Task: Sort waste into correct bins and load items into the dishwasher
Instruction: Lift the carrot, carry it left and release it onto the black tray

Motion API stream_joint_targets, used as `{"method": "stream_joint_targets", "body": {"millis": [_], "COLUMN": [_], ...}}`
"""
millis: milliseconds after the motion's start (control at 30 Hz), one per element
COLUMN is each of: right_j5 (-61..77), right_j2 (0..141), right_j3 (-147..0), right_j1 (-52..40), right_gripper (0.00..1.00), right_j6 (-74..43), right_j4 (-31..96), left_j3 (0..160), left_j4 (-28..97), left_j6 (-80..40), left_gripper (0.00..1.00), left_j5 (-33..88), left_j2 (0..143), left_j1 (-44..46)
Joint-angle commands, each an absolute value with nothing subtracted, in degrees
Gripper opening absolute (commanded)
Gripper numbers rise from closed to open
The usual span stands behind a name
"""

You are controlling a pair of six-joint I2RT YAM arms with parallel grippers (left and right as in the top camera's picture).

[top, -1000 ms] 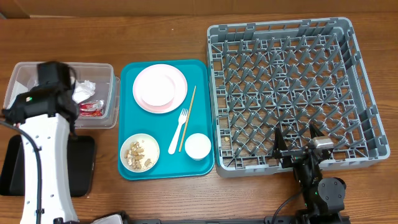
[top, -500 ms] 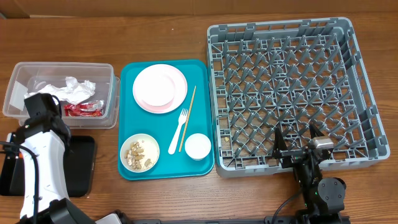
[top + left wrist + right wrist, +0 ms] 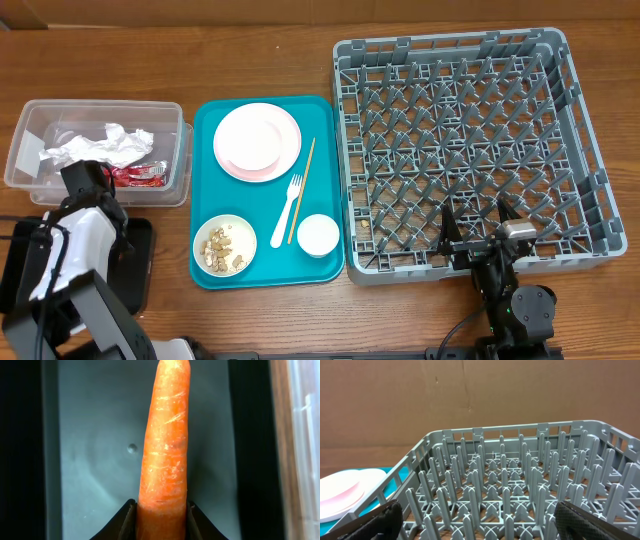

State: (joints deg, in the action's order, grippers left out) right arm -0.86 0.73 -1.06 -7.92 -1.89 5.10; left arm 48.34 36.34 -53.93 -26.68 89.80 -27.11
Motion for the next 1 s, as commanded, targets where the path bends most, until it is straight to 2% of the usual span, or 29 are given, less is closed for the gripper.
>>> {"method": "stream_joint_targets", "body": {"millis": [0, 33, 67, 200, 267, 300, 433, 733, 967], "right_j5": [-1.37, -1.39, -1.37, -1.39, -1.37, -1.37, -1.37, -1.37, -1.37], "right_j2": [0.30, 0.30, 0.30, 0.30, 0.30, 0.30, 0.30, 0.30, 0.30], "right_j3": [-0.45, -0.45, -0.45, -0.45, -0.45, -0.45, -0.45, -0.45, -0.45], "right_j1": [-8.08, -8.08, -8.08, -8.08, -8.08, -8.08, -8.08, -8.08, -8.08], "right_gripper": [1.00, 1.00, 1.00, 1.00, 1.00, 1.00, 1.00, 1.00, 1.00], "right_j6": [-1.87, -1.87, -1.87, -1.87, -1.87, -1.87, -1.87, -1.87, -1.87], "right_j4": [4.67, 4.64, 4.67, 4.67, 4.67, 4.64, 4.67, 4.67, 4.67], "left_j3": [47.92, 47.92, 47.92, 47.92, 47.94, 47.94, 47.97, 49.89, 58.24], "left_j4": [35.97, 35.97, 35.94, 35.75, 35.75, 35.77, 35.92, 36.67, 47.53], "left_j6": [-52.47, -52.47, -52.47, -52.47, -52.45, -52.45, -52.45, -50.68, -49.23], "left_gripper": [0.04, 0.05, 0.13, 0.30, 0.52, 0.55, 0.57, 0.55, 0.40], "left_j5": [-25.41, -25.41, -25.43, -25.43, -25.45, -25.45, -25.43, -22.57, -20.88], "left_j2": [91.77, 92.09, 92.29, 92.27, 92.25, 92.25, 92.25, 92.12, 92.09], "left_j1": [-27.42, -27.42, -27.42, -27.42, -27.42, -27.42, -27.40, -27.42, -27.35]}}
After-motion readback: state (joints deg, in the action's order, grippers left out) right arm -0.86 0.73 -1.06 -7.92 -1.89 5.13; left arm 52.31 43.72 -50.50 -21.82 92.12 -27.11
